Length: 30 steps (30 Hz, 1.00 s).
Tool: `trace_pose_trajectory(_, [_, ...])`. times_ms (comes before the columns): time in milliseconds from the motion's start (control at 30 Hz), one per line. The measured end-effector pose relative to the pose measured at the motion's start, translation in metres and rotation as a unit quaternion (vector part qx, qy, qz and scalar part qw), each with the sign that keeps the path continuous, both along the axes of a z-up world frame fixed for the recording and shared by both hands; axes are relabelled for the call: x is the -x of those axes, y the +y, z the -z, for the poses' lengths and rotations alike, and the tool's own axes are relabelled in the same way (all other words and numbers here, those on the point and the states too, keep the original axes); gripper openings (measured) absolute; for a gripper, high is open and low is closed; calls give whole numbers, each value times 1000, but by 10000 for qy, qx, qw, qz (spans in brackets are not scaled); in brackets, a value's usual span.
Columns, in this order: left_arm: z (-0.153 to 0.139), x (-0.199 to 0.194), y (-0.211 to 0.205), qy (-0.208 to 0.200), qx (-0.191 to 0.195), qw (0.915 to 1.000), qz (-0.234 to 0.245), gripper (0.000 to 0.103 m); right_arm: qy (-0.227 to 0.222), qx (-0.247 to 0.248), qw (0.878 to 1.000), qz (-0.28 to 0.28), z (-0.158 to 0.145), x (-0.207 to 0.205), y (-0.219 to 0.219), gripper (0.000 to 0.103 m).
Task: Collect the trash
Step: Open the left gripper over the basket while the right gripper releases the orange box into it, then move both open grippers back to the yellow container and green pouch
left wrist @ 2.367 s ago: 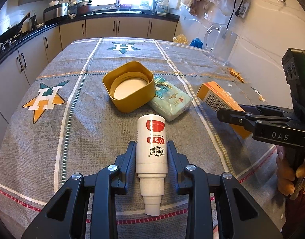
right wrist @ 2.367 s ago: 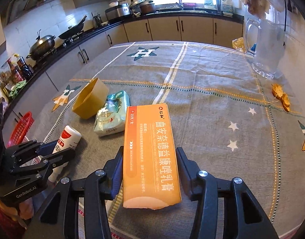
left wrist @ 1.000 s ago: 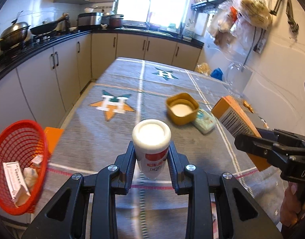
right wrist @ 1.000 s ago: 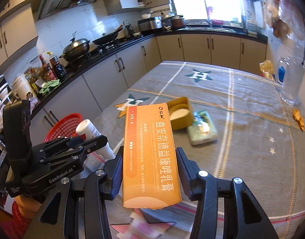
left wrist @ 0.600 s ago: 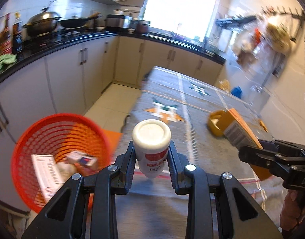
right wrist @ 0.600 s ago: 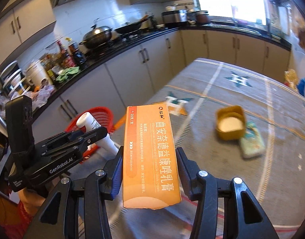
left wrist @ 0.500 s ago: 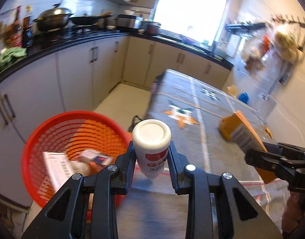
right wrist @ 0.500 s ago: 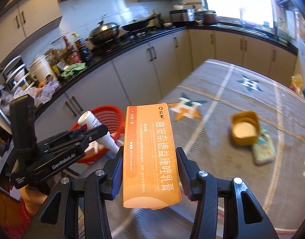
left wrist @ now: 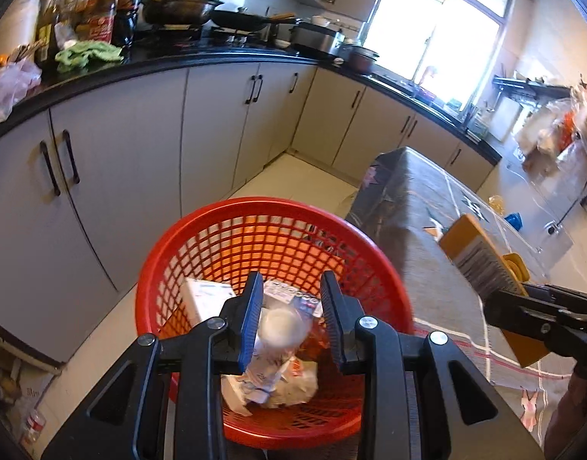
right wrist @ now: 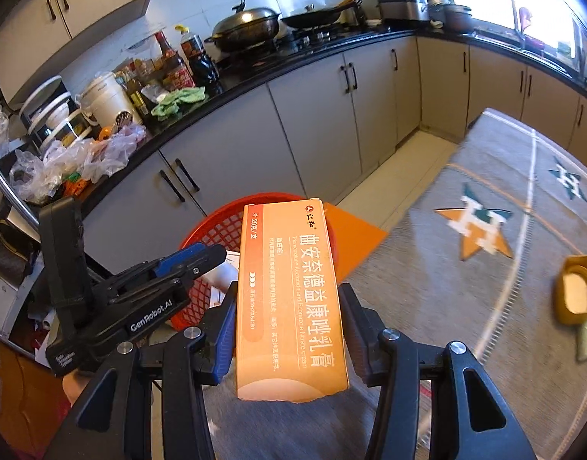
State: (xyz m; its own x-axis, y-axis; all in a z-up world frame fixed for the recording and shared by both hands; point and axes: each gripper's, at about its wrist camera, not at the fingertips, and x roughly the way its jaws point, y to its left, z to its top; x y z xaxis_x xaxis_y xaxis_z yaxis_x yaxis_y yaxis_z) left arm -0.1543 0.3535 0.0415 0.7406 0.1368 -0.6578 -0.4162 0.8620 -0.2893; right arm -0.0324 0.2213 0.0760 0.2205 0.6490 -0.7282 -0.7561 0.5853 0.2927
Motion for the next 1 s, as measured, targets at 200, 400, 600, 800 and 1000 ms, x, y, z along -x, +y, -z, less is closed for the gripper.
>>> trace_pose_trajectory(200, [10, 1, 12, 59, 92, 9999, -91, 30, 185, 89, 9997, -97, 16, -3, 34, 53])
trace_pose_trajectory(400, [12, 8, 20, 24, 178, 9996, -206, 30, 358, 190, 9991, -82, 28, -10, 54, 57])
trace_pose_trajectory(600, [6, 14, 22, -62, 148, 9994, -297, 39, 381, 19, 9993, -41, 23, -11, 44, 58])
trace_pose_trajectory(800, [-5, 12, 8, -140, 52, 9998, -167, 39, 343, -206, 9990, 209, 10, -17, 5, 58])
trace_pose_trajectory(1000, [-21, 2, -24, -199, -136, 9996, 129, 39, 332, -364, 9971, 571, 2, -28, -48, 57])
